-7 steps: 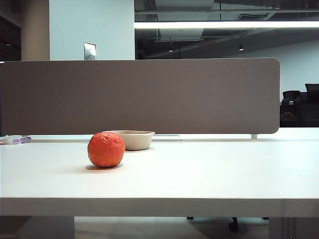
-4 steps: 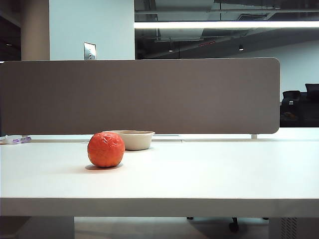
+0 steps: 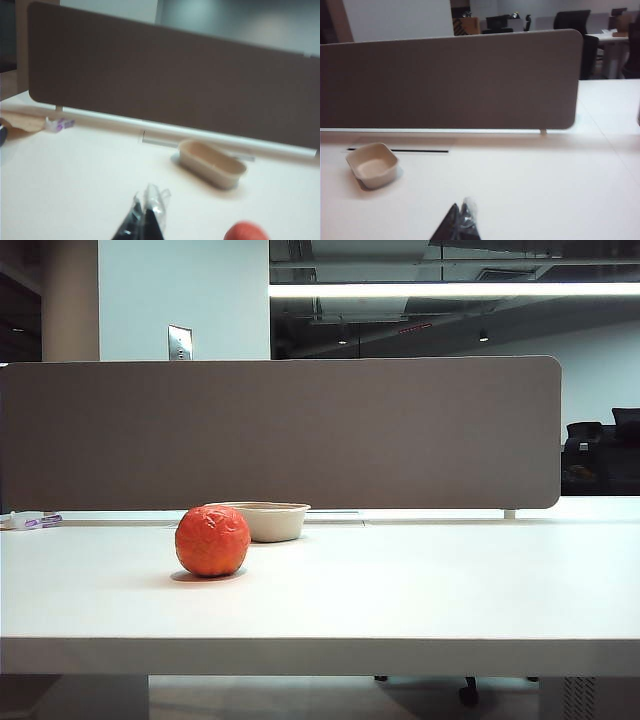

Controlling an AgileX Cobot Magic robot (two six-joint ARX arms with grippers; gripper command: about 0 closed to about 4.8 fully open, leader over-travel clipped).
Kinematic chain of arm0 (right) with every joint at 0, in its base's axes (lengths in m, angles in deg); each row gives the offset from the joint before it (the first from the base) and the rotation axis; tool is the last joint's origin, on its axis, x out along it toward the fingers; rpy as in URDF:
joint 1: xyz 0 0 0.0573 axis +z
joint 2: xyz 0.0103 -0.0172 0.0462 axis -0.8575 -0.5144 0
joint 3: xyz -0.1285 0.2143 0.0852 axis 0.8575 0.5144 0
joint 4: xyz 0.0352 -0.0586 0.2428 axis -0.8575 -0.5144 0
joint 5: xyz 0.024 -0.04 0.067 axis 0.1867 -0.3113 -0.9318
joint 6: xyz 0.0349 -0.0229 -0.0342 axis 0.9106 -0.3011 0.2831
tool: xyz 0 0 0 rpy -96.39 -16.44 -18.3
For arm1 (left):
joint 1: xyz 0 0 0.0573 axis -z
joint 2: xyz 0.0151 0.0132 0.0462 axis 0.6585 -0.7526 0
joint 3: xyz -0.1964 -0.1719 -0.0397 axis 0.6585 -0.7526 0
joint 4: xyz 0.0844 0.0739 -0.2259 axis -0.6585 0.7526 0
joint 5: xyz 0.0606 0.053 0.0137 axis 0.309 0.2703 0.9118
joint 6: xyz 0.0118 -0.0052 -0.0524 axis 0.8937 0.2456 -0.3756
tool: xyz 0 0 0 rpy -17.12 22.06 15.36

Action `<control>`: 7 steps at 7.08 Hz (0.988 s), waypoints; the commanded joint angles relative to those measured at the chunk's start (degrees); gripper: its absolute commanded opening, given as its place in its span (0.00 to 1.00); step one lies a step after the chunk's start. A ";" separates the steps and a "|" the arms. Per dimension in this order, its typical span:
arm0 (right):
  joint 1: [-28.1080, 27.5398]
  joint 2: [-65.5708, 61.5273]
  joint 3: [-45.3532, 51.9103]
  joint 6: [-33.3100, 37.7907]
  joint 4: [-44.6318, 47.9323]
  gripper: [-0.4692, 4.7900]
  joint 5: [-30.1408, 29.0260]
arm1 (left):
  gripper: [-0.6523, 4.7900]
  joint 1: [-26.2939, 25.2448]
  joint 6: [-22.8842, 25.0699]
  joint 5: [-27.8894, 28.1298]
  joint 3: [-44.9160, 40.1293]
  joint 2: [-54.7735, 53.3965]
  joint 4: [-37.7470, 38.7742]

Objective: Pick up the orange and place it into the paper lunchbox.

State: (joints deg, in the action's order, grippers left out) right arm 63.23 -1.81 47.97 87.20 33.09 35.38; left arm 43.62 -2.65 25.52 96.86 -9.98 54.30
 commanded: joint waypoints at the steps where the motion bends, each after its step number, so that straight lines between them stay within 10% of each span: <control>1: 28.61 -28.50 -10.16 -3.48 17.05 0.08 -8.11 | 0.11 0.04 -1.18 -2.80 34.51 -42.51 2.23; 7: 37.51 -63.32 -24.90 -6.08 24.85 0.13 -12.13 | 0.11 0.11 7.15 -17.46 50.14 -54.51 12.48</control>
State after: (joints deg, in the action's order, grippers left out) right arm 100.73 -63.10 24.36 81.54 55.15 24.30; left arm 43.66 4.28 9.08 146.76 -64.32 67.09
